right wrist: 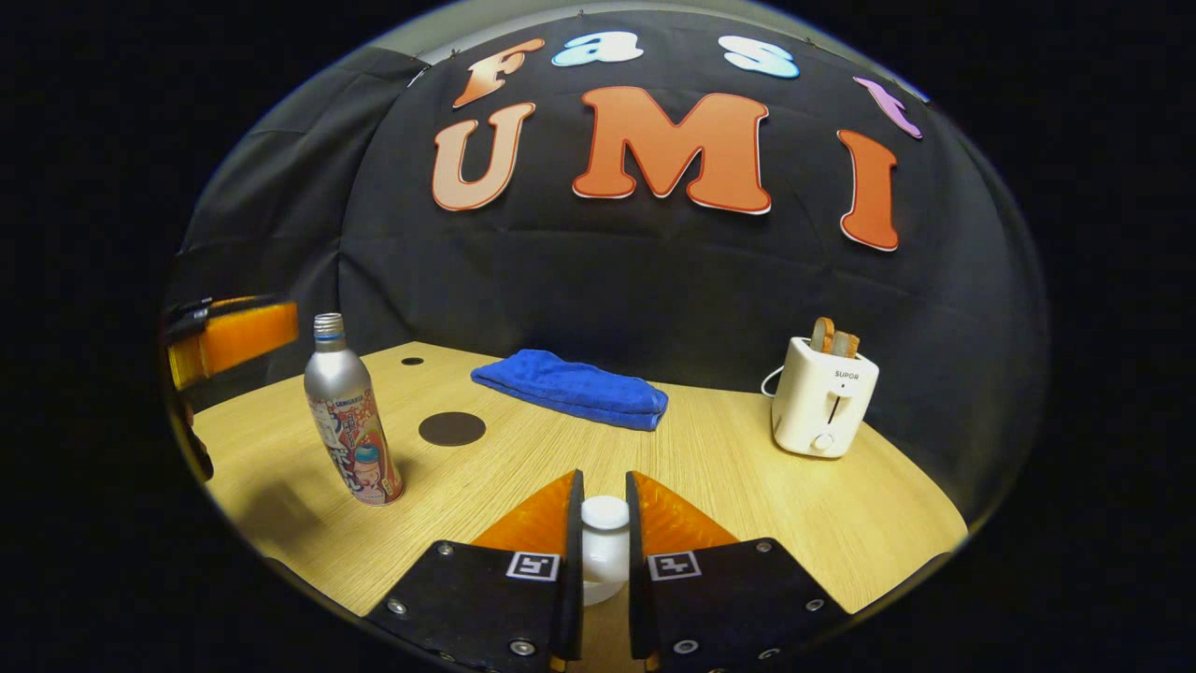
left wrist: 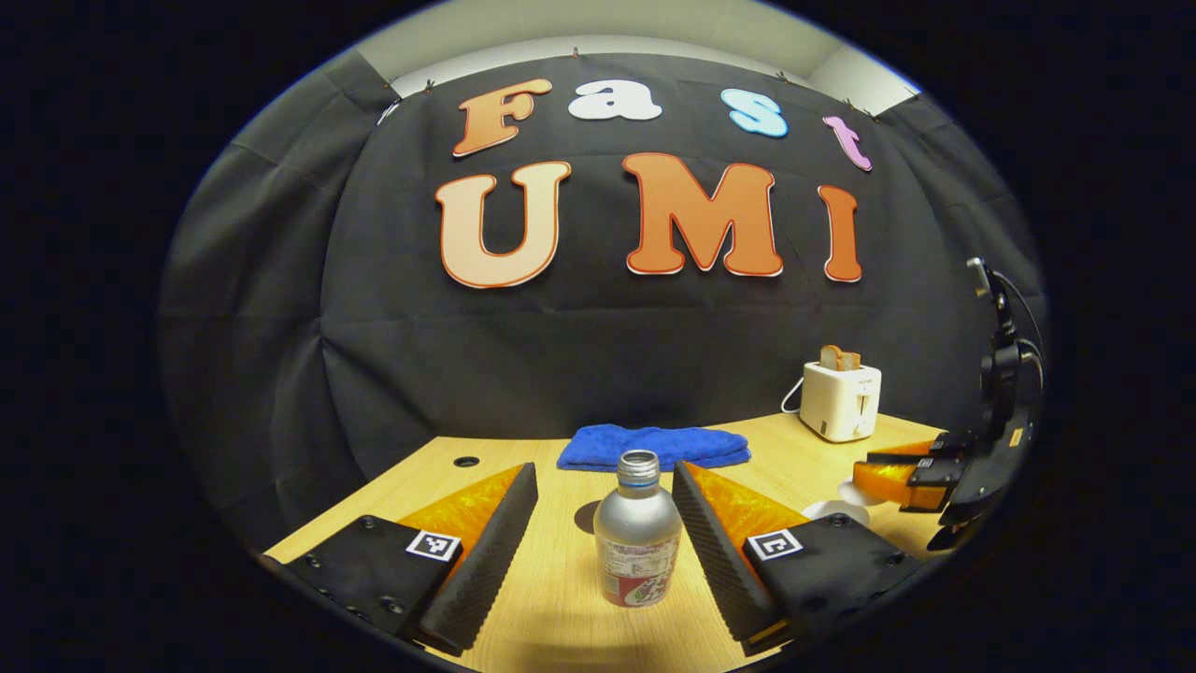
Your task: Open the teacup lid with one hand, grasp the water bottle and pour water into the teacup with the other hand; after pouring, place the water bottle on the coaster and then close the teacup lid.
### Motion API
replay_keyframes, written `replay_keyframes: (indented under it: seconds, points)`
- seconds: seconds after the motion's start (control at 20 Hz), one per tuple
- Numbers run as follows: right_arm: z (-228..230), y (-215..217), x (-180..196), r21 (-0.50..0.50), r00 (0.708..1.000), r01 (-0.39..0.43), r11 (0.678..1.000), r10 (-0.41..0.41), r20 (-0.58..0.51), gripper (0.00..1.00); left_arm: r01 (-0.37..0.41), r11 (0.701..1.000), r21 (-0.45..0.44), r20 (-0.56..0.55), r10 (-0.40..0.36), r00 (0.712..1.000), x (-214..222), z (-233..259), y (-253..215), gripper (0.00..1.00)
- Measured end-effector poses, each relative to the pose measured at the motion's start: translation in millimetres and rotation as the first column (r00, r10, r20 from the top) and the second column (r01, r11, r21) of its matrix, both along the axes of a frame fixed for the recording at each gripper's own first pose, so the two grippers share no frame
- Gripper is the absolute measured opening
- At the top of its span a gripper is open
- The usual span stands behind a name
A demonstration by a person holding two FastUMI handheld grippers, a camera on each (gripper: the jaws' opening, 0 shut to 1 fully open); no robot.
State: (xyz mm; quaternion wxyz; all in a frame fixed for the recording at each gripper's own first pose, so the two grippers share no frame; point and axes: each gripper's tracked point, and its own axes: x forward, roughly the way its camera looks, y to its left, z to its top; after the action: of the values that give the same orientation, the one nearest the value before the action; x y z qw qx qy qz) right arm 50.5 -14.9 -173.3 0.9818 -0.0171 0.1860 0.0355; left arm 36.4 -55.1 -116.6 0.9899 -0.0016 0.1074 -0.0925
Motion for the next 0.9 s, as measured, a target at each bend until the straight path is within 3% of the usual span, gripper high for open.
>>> replay_keyframes:
  seconds: [0.05, 0.1, 0.15, 0.35, 0.4, 0.45, 0.55, 0.7, 0.9]
  points:
    - [4, -4, -1, -0.001, 1.000, 0.007, 1.000, -0.007, 0.006, 0.20, 0.005, 1.000, 0.004, -0.014, -0.005, 1.000, 0, -8, -2, 0.96]
    - [7, -6, -1, -0.001, 1.000, 0.013, 1.000, -0.013, 0.014, 0.20, 0.010, 1.000, 0.007, -0.024, -0.010, 1.000, -1, -15, -6, 1.00]
    - [12, -8, -2, 0.000, 1.000, 0.017, 1.000, -0.017, 0.021, 0.20, 0.014, 1.000, 0.009, -0.035, -0.014, 0.999, 0, -22, -8, 0.96]
    - [24, -15, -5, -0.004, 0.998, 0.031, 1.000, -0.031, 0.046, 0.20, 0.031, 1.000, -0.004, -0.097, -0.031, 0.995, 5, -50, -17, 0.96]
    - [28, -16, -6, -0.005, 0.998, 0.032, 0.999, -0.032, 0.051, 0.20, 0.036, 0.999, -0.011, -0.112, -0.037, 0.993, 6, -56, -20, 0.92]
    - [31, -18, -8, -0.008, 0.998, 0.036, 0.999, -0.036, 0.055, 0.20, 0.042, 0.999, -0.020, -0.123, -0.044, 0.991, 7, -61, -23, 0.96]
    - [36, -24, -8, -0.008, 0.997, 0.046, 0.999, -0.046, 0.066, 0.20, 0.056, 0.998, -0.043, -0.150, -0.062, 0.987, 8, -71, -30, 0.92]
    - [41, -30, -12, -0.003, 0.996, 0.060, 0.998, -0.060, 0.072, 0.20, 0.052, 0.996, -0.071, -0.185, -0.065, 0.981, 12, -86, -34, 0.96]
    - [43, -35, -14, 0.007, 0.995, 0.072, 0.997, -0.073, 0.072, 0.20, 0.038, 0.998, -0.050, -0.237, -0.049, 0.970, 19, -106, -32, 0.96]
